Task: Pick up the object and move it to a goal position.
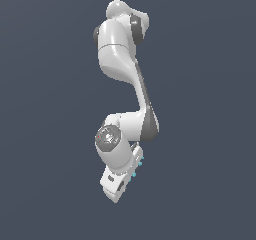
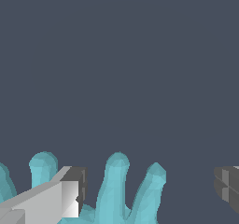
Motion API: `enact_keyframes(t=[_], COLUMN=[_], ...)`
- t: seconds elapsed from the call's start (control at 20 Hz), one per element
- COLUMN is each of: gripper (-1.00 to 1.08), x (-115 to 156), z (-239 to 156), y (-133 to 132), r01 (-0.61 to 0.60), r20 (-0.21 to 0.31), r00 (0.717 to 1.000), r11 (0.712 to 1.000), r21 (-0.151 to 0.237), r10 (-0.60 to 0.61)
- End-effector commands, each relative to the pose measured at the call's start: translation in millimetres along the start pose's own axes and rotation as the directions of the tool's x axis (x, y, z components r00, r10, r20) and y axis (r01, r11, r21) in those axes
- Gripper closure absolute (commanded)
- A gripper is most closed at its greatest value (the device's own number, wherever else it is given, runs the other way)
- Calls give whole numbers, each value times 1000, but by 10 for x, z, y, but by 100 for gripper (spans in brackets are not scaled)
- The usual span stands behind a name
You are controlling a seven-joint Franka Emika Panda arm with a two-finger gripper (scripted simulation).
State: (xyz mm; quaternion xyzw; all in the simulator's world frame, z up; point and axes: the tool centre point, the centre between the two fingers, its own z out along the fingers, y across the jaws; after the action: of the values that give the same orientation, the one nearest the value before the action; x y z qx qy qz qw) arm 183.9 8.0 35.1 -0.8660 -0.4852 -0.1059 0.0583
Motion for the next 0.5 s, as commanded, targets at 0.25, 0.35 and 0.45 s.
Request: enact_keyframes(t=[0.25,0.35,0.45], gripper=[108,108,108], x=[-6,-6,-6], z=[121,121,121], y=[-5,-5,-5], r01=[1,1,1], r20=[0,0,0], r00=[1000,1000,1000], r11=[1000,1000,1000], r21=[0,0,0], r10=[-1,-1,-1])
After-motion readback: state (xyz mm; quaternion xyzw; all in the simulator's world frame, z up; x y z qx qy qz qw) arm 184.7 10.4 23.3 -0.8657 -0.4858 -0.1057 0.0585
